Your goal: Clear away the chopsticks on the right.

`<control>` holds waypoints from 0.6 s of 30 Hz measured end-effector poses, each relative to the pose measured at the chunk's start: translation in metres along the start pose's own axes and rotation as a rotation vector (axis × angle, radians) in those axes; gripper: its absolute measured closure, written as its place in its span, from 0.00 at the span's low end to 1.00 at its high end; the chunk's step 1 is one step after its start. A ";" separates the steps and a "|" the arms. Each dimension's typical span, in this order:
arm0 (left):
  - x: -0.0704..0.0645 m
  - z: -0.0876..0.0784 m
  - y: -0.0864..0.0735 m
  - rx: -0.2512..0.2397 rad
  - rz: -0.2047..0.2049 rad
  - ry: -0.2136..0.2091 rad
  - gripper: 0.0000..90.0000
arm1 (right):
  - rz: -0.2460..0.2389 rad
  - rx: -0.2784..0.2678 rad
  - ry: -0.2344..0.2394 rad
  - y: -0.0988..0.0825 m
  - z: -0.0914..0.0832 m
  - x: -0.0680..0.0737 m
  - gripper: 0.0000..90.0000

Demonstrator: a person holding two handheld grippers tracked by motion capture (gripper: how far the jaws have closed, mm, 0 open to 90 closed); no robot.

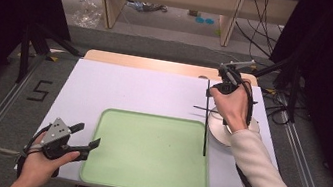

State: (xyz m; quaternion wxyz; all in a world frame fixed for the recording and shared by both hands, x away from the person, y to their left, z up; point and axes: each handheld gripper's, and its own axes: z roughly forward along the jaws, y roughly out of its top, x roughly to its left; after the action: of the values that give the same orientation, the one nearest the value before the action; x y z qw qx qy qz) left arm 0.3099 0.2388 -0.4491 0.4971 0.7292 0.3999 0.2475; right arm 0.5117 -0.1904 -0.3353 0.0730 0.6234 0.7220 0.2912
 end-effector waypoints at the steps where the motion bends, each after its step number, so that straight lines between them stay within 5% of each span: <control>1: 0.000 0.000 0.000 0.000 0.000 -0.002 0.24 | 0.000 0.015 0.000 -0.001 0.001 0.000 0.98; 7: 0.000 0.000 0.000 0.000 0.002 -0.004 0.24 | 0.032 0.082 0.008 -0.012 0.009 -0.001 0.98; 10: 0.000 0.000 0.000 0.001 0.004 -0.002 0.24 | 0.004 0.073 0.006 -0.016 0.014 -0.005 0.98; 12: 0.000 0.000 0.000 0.000 0.005 -0.004 0.24 | 0.052 0.127 -0.002 -0.021 0.017 -0.003 0.98; 14: 0.000 0.000 0.000 0.000 0.004 -0.003 0.24 | 0.020 0.121 -0.001 -0.023 0.020 -0.005 0.98; 18: 0.000 0.000 0.000 0.001 0.006 -0.004 0.24 | 0.058 0.197 -0.017 -0.031 0.027 -0.005 0.98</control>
State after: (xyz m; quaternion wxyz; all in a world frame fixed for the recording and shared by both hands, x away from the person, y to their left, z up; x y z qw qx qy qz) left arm 0.3103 0.2386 -0.4491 0.4971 0.7310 0.3968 0.2473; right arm 0.4987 -0.1876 -0.3743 0.0090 0.6506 0.7281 0.2157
